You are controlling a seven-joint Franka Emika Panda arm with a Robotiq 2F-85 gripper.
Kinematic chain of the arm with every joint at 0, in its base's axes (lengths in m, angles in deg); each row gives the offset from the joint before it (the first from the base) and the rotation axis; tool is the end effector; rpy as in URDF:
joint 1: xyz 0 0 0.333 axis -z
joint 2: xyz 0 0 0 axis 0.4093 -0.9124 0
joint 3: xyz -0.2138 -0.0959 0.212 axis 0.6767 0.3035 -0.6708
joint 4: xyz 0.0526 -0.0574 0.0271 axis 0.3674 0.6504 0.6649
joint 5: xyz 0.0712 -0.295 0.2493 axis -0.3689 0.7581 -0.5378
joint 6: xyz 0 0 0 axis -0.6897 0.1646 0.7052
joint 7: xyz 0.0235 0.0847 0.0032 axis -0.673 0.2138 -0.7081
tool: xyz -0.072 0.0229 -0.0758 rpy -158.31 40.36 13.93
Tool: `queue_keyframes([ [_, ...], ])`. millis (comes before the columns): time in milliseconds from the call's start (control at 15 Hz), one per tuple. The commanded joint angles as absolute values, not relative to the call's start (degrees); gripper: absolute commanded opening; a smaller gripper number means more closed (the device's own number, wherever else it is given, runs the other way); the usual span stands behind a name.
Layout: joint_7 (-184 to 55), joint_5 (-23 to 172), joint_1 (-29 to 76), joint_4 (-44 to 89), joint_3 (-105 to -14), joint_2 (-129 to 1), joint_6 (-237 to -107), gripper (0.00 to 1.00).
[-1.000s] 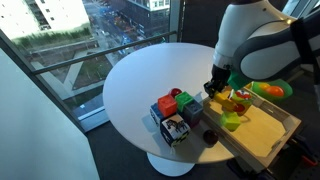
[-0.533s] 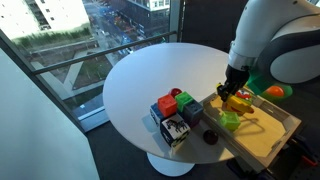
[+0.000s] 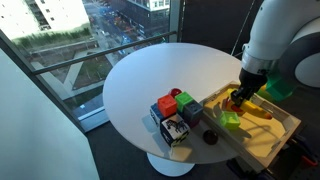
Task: Put the banana in the crate
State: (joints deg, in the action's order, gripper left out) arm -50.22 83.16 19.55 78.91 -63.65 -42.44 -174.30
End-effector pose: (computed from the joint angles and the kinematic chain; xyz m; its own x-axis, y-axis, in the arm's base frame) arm 0.4202 0.0315 0.2789 0.9914 -0.1019 -0.0822 -0.0878 -0.9833 0.1593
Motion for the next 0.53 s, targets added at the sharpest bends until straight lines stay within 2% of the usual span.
queue_keyframes([
  [0, -52.97, 83.56, 20.89, 80.58, -65.12, -41.47, -173.81, 0.16],
  [67, -53.36, 83.99, 20.92, 80.78, -65.29, -41.76, -173.98, 0.16],
  [133, -53.5, 84.2, 20.94, 80.98, -65.43, -42.03, -174.3, 0.59],
  [467, -53.82, 83.78, 21.19, 80.02, -65.51, -43.15, -173.83, 0.97],
])
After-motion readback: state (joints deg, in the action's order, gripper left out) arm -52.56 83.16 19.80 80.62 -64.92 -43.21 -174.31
